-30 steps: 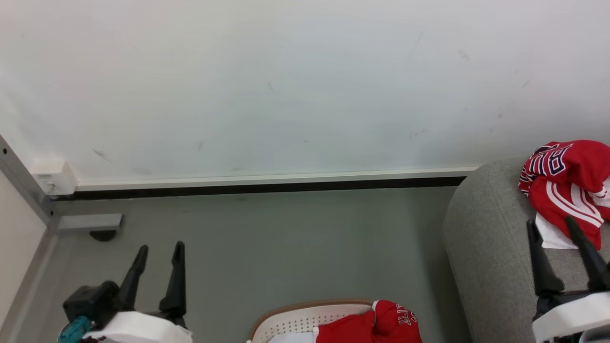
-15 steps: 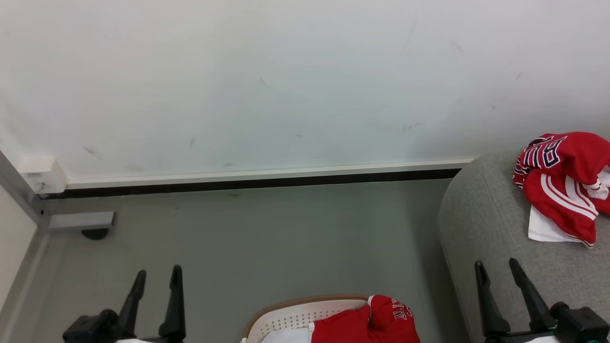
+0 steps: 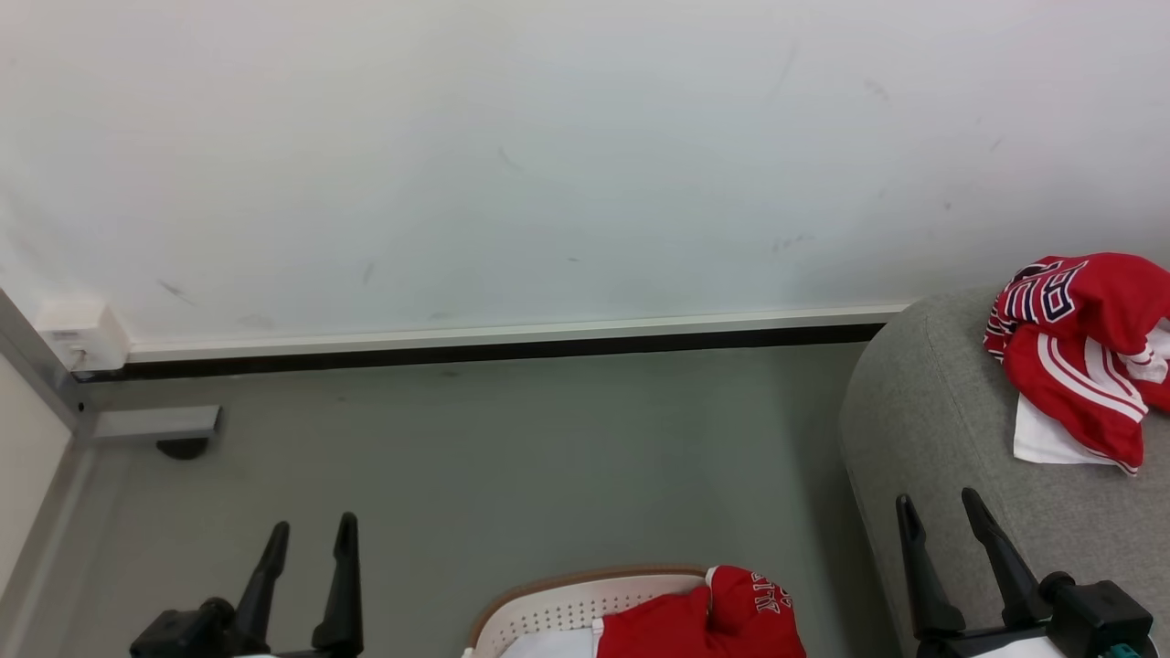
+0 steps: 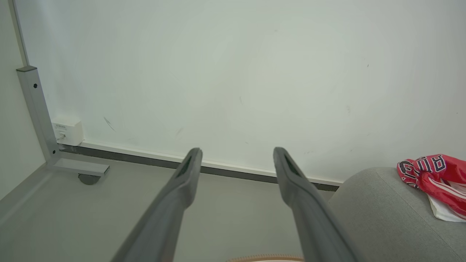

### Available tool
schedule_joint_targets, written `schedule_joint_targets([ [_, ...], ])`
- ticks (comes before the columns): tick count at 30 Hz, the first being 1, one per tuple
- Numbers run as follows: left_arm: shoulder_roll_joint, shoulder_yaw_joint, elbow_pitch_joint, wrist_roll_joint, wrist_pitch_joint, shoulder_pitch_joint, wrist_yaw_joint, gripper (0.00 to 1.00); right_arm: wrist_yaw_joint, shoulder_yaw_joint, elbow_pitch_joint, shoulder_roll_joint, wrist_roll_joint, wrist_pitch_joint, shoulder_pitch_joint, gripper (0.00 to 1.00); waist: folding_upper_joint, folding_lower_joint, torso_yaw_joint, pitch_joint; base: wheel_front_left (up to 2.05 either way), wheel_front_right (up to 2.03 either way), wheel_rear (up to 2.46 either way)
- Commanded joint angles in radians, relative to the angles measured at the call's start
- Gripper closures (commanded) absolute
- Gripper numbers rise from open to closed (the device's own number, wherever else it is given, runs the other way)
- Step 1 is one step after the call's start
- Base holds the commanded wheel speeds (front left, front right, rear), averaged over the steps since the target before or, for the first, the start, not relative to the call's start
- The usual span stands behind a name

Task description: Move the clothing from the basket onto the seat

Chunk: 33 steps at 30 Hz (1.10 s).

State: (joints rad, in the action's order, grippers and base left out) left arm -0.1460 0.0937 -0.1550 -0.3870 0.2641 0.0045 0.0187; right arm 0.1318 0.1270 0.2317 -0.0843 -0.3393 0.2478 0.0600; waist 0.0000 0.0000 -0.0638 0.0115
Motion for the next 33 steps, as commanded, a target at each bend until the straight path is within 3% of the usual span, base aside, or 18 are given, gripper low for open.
schedule_joint_targets([
  [1, -0.001, -0.008, -0.004, 0.010, 0.001, -0.004, 0.005, 0.00, -0.002, 0.001, 0.005, -0.003, 0.008, 0.007, 0.011, 0.00, 0.0000, 0.0000, 0.000, 0.000, 0.00, 0.00, 0.00],
  [15, 0.030, -0.038, -0.020, 0.052, 0.000, -0.025, 0.050, 0.00, -0.002, 0.014, 0.001, -0.007, 0.001, 0.006, 0.031, 0.00, 0.0000, 0.0000, -0.027, -0.016, 0.00, 0.00, 0.00],
  [33, 0.020, -0.014, -0.047, 0.085, 0.000, -0.120, 0.092, 0.00, -0.002, -0.029, -0.040, 0.008, 0.021, 0.014, 0.094, 0.00, 0.0000, 0.0000, -0.194, -0.146, 0.00, 0.00, 0.00],
])
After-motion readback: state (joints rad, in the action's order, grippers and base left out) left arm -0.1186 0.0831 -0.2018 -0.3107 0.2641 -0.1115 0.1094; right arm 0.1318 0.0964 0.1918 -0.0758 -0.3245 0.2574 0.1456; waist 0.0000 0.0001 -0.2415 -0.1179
